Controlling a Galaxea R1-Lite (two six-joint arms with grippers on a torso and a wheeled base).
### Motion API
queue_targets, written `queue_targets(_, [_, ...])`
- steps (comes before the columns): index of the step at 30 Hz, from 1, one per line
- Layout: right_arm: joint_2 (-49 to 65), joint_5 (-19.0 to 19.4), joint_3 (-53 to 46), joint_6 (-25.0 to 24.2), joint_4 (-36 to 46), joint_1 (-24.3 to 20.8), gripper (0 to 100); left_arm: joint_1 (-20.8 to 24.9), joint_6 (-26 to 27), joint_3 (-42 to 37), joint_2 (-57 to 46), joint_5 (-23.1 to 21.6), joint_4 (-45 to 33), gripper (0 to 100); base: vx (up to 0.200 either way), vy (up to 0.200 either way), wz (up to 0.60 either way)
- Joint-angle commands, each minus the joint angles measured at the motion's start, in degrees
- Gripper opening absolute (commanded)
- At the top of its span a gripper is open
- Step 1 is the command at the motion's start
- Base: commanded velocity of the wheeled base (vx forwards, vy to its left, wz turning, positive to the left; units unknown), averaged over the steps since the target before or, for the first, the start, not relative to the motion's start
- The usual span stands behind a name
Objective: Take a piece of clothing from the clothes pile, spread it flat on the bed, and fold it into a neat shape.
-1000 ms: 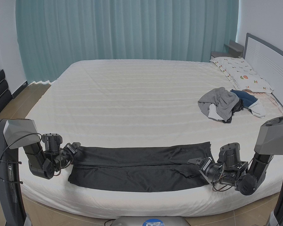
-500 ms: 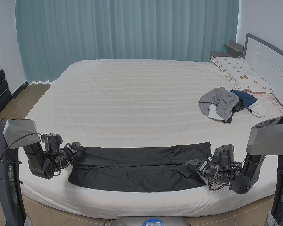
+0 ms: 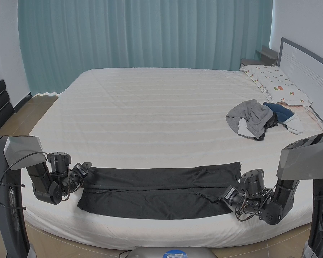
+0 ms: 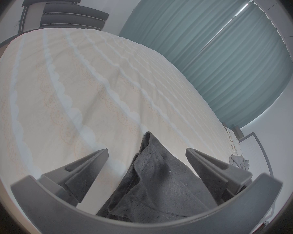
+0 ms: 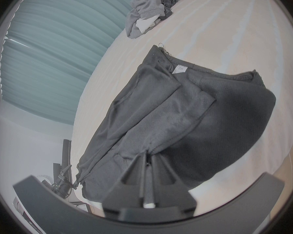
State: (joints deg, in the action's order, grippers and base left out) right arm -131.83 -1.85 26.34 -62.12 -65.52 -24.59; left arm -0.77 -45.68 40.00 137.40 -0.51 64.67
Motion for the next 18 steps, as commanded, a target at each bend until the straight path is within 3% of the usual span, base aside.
queue_targets(1, [2.10, 0.01, -1.03, -0.02, -0.31, -0.28, 0, -0.02, -0.02, -0.01, 0.06, -0.02, 0.02, 100, 0.000, 0.000, 0.00])
queue_targets(18, [3.51, 0.53, -7.27, 1.30, -1.10, -2.13, 0, -0.02, 0.06, -0.18, 0.15, -0.02, 0.02, 100, 0.000, 0.000, 0.00])
